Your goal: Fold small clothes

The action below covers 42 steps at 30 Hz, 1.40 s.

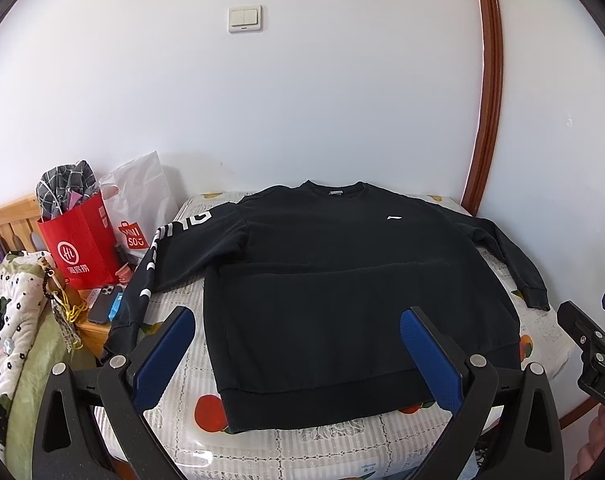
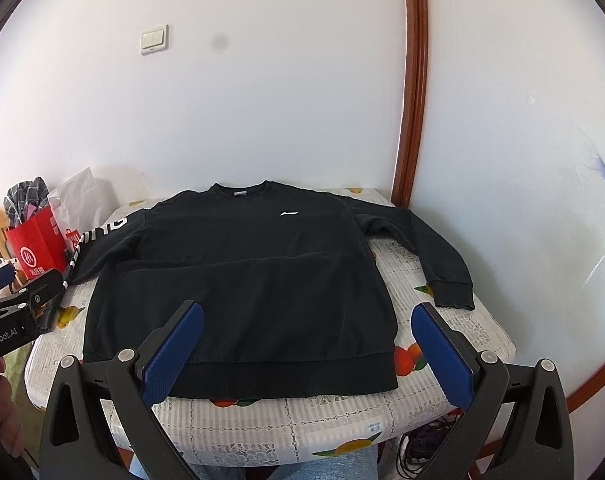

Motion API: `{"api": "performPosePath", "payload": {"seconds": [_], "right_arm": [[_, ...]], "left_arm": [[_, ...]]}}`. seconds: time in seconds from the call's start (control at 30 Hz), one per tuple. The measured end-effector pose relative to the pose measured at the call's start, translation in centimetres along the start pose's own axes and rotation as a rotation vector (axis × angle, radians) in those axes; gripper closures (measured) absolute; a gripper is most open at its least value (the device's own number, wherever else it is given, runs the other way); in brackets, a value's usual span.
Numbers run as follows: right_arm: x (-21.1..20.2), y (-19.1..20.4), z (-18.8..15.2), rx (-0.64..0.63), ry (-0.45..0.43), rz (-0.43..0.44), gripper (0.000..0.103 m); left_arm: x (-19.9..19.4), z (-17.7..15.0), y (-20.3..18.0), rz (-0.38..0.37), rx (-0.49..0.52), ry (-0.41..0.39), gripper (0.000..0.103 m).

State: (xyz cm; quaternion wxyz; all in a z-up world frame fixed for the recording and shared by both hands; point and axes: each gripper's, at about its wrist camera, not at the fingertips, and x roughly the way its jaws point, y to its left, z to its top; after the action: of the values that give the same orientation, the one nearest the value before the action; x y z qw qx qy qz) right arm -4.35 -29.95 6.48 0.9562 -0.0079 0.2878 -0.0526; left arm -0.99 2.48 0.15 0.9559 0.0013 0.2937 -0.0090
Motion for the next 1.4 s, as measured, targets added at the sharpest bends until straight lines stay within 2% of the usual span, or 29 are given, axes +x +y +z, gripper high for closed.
{"api": "performPosePath", "payload": {"seconds": [1.4], "right_arm": [[-0.30,0.17,-0.21,0.003,-0.002,0.001,0.001]], "left_arm": [[0.21,-0.22,-0.27,0.011,0.005,0.010,0.000]]}}
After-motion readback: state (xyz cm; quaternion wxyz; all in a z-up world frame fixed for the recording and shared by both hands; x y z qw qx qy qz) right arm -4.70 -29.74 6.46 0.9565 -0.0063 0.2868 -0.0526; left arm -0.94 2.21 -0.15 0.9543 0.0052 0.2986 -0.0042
